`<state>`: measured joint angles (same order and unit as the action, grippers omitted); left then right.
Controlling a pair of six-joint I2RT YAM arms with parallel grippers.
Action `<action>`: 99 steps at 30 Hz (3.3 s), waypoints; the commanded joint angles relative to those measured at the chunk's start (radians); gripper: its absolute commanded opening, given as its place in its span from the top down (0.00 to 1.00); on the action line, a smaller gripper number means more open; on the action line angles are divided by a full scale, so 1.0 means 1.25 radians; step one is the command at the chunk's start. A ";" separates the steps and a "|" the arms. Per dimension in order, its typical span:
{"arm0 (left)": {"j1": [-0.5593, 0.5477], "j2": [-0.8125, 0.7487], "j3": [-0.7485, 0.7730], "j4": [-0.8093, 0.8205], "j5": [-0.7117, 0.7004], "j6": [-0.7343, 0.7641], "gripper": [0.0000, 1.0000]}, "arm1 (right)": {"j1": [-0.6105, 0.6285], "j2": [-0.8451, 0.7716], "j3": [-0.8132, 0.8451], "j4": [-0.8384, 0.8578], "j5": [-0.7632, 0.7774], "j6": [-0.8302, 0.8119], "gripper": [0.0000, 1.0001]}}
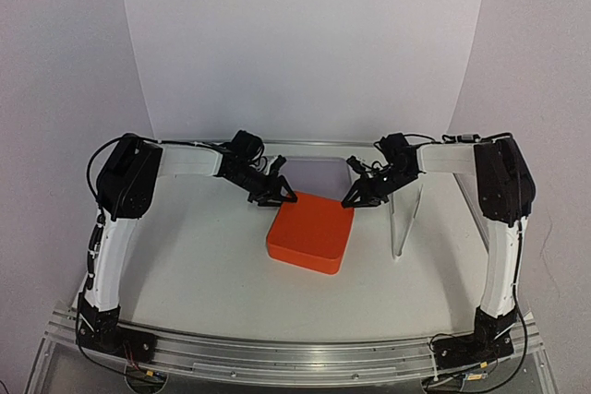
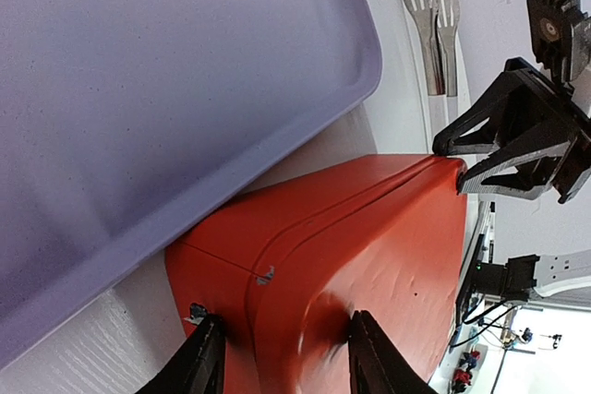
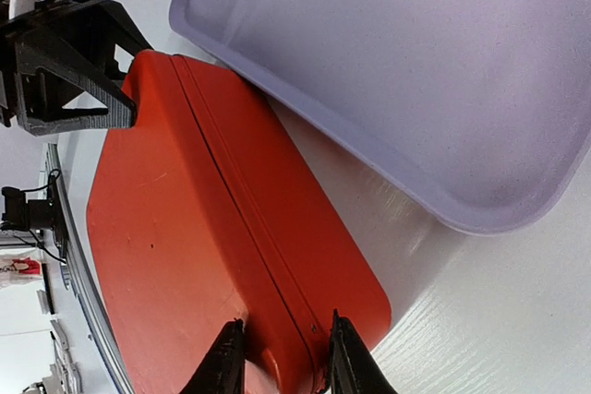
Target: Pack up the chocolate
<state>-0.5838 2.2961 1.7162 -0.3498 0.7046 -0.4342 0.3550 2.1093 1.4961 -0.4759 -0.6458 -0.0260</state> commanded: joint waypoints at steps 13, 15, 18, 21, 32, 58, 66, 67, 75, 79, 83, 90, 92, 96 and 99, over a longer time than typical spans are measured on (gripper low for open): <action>-0.063 0.108 0.003 -0.180 -0.299 -0.063 0.45 | 0.027 0.057 -0.045 -0.054 0.289 0.086 0.58; -0.063 0.115 0.011 -0.191 -0.312 -0.073 0.45 | 0.027 0.038 -0.051 -0.057 0.325 0.115 0.56; -0.063 0.119 0.010 -0.196 -0.315 -0.081 0.45 | 0.028 -0.001 -0.062 -0.060 0.336 0.161 0.52; -0.063 0.119 0.012 -0.200 -0.310 -0.079 0.45 | 0.028 -0.043 -0.071 -0.062 0.304 0.196 0.49; -0.070 0.105 0.005 -0.208 -0.297 -0.077 0.42 | 0.031 -0.137 -0.107 -0.061 0.226 0.307 0.34; -0.079 0.178 0.005 -0.314 -0.273 -0.086 0.43 | 0.072 0.035 -0.143 0.037 0.204 0.617 0.53; -0.079 0.217 -0.057 -0.333 -0.225 -0.094 0.54 | 0.070 0.105 -0.188 0.035 0.212 0.682 0.66; -0.079 0.223 -0.064 -0.328 -0.212 -0.095 0.57 | 0.070 0.113 -0.192 0.034 0.212 0.687 0.67; -0.079 0.258 -0.111 -0.347 -0.181 -0.087 0.64 | 0.071 0.141 -0.195 0.003 0.205 0.703 0.63; -0.079 0.238 -0.150 -0.310 -0.124 -0.079 0.69 | 0.078 0.143 -0.183 -0.006 0.174 0.687 0.61; -0.079 0.226 -0.149 -0.307 -0.087 -0.072 0.80 | 0.096 0.160 -0.128 -0.008 0.151 0.679 0.61; -0.081 0.245 -0.140 -0.378 -0.102 -0.101 0.83 | 0.117 0.158 -0.142 -0.021 0.200 0.762 0.62; -0.080 0.251 -0.135 -0.404 -0.114 -0.104 0.85 | 0.117 0.159 -0.154 -0.021 0.215 0.783 0.62; -0.079 0.247 -0.140 -0.436 -0.119 -0.108 0.88 | 0.117 0.156 -0.168 -0.021 0.236 0.810 0.62; -0.072 0.262 -0.151 -0.438 -0.089 -0.106 0.89 | 0.117 0.144 -0.178 -0.021 0.265 0.818 0.63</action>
<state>-0.5807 2.3451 1.7134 -0.3127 0.6796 -0.5606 0.3823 2.1031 1.3931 -0.4318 -0.6464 0.9047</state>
